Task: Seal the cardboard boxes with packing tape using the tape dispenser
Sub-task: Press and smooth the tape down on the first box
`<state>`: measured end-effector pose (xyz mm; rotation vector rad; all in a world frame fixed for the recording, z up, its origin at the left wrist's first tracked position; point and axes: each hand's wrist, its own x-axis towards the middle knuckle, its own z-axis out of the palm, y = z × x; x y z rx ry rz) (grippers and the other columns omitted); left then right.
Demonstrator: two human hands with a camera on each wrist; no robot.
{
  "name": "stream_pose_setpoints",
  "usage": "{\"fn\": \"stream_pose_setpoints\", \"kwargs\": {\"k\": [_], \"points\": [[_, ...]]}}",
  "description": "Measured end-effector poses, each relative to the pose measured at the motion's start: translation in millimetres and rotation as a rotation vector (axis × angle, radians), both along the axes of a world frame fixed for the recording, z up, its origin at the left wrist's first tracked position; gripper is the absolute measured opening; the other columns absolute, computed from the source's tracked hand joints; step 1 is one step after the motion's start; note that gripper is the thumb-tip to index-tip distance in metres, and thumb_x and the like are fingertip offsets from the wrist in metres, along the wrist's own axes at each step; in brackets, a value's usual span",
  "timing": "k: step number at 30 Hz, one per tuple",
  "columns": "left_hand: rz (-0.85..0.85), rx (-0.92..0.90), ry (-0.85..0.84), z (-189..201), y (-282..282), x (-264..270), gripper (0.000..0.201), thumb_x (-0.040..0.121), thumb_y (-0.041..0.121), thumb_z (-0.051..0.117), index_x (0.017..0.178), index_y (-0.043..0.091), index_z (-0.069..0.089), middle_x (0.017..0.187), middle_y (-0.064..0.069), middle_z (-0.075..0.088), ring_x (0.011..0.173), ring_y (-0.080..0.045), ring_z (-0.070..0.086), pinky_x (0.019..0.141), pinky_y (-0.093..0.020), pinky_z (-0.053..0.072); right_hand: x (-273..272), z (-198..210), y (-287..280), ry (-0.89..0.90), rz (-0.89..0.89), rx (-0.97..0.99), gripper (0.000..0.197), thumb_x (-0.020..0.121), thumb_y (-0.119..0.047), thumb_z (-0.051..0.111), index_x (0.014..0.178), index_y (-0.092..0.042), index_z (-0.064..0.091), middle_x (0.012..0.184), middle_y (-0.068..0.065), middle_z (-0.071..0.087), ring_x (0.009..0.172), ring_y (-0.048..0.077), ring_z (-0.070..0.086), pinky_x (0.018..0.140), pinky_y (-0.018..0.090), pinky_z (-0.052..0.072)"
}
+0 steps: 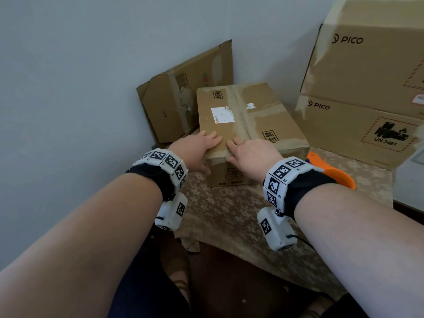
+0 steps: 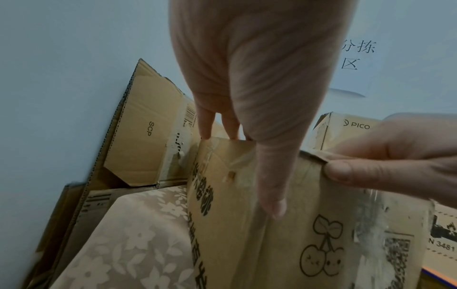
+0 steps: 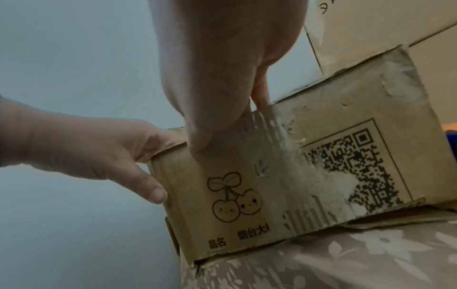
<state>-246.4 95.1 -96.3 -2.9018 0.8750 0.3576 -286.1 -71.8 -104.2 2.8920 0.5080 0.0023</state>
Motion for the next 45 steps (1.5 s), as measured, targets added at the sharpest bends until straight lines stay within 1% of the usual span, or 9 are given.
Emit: {"fn": "stream_pose_setpoints", "kwargs": {"k": [7, 12, 21, 26, 31, 36, 39, 42, 45], "points": [[-0.015, -0.044, -0.002, -13.0, 2.3, -3.4, 0.089, 0.091, 0.041, 0.058, 0.153, 0.019, -0.003, 0.161, 0.001, -0.006, 0.148, -0.022, -0.001, 0.119, -0.041, 0.017, 2.1, -3.3, -1.6, -0.015, 0.001, 0.009, 0.047, 0.103, -0.044, 0.023, 0.133, -0.014, 0.043, 0.121, 0.004, 0.056, 0.096, 0.025, 0.061, 0.063, 0.035, 0.043], [-0.014, -0.023, -0.024, -16.5, 3.5, -4.3, 0.078, 0.097, 0.045, 0.043, 0.153, 0.017, -0.004, 0.161, 0.0, -0.007, 0.148, -0.023, -0.002, 0.118, -0.046, 0.018, 2.8, -3.5, -1.9, -0.02, 0.003, 0.004, 0.051, 0.102, -0.047, 0.022, 0.138, -0.015, 0.041, 0.135, 0.004, 0.052, 0.107, 0.026, 0.06, 0.075, 0.038, 0.05], [-0.026, 0.018, -0.035, -11.9, 4.5, -10.3, 0.067, 0.1, 0.048, 0.025, 0.152, 0.02, -0.007, 0.161, 0.001, -0.008, 0.148, -0.021, -0.002, 0.116, -0.047, 0.013, 2.3, -4.5, -2.3, -0.036, 0.009, 0.004, 0.051, 0.102, -0.047, 0.022, 0.136, -0.015, 0.042, 0.129, 0.003, 0.053, 0.103, 0.026, 0.06, 0.065, 0.035, 0.041], [-0.031, 0.028, -0.004, -9.1, 5.5, -9.8, 0.067, 0.1, 0.049, 0.024, 0.152, 0.023, -0.009, 0.16, 0.002, -0.01, 0.148, -0.021, -0.003, 0.117, -0.049, 0.013, 2.4, -3.7, -2.0, -0.029, 0.004, -0.002, 0.053, 0.102, -0.049, 0.02, 0.138, -0.015, 0.041, 0.133, 0.003, 0.052, 0.105, 0.026, 0.06, 0.069, 0.037, 0.044], [-0.045, 0.071, 0.005, -4.3, 5.0, -9.0, 0.066, 0.1, 0.05, 0.022, 0.152, 0.024, -0.01, 0.16, 0.001, -0.012, 0.148, -0.021, -0.004, 0.117, -0.049, 0.012, 0.6, -1.2, -1.0, -0.035, -0.002, 0.001, 0.053, 0.101, -0.049, 0.021, 0.137, -0.016, 0.041, 0.124, 0.003, 0.054, 0.1, 0.025, 0.06, 0.065, 0.036, 0.042], [-0.06, 0.13, -0.011, -0.9, 10.4, -5.8, 0.065, 0.1, 0.049, 0.022, 0.151, 0.027, -0.01, 0.16, 0.004, -0.011, 0.148, -0.02, -0.003, 0.117, -0.051, 0.015, -1.8, 11.5, -2.4, 0.039, 0.007, 0.014, 0.057, 0.093, -0.058, 0.042, 0.137, -0.021, 0.047, 0.129, -0.001, 0.058, 0.106, 0.021, 0.059, 0.084, 0.037, 0.052], [-0.031, 0.164, -0.003, 6.0, 15.9, -2.8, 0.067, 0.1, 0.046, 0.032, 0.151, 0.03, -0.009, 0.16, 0.006, -0.009, 0.148, -0.022, -0.004, 0.116, -0.054, 0.015, -3.1, 26.8, -10.1, 0.135, -0.032, 0.256, 0.056, 0.086, -0.06, 0.054, 0.13, -0.026, 0.058, 0.117, -0.004, 0.066, 0.101, 0.016, 0.061, 0.089, 0.033, 0.051], [0.023, 0.202, 0.089, 21.2, 16.9, -2.7, 0.089, 0.09, 0.05, 0.054, 0.152, 0.029, -0.007, 0.16, 0.007, -0.008, 0.147, -0.025, -0.008, 0.116, -0.056, 0.012, -1.3, 36.5, -22.8, 0.093, -0.132, 0.448, 0.051, 0.092, -0.056, 0.048, 0.129, -0.023, 0.06, 0.123, -0.001, 0.065, 0.11, 0.017, 0.06, 0.095, 0.031, 0.047], [0.096, 0.129, 0.202, 38.8, 9.3, -2.4, 0.084, 0.089, 0.063, 0.045, 0.153, 0.024, 0.009, 0.161, 0.002, 0.003, 0.147, -0.027, -0.003, 0.118, -0.048, 0.012, 3.2, 35.8, -39.5, 0.072, -0.196, 0.457, 0.05, 0.096, -0.053, 0.042, 0.133, -0.022, 0.056, 0.13, 0.001, 0.062, 0.118, 0.019, 0.057, 0.101, 0.035, 0.045]]}}
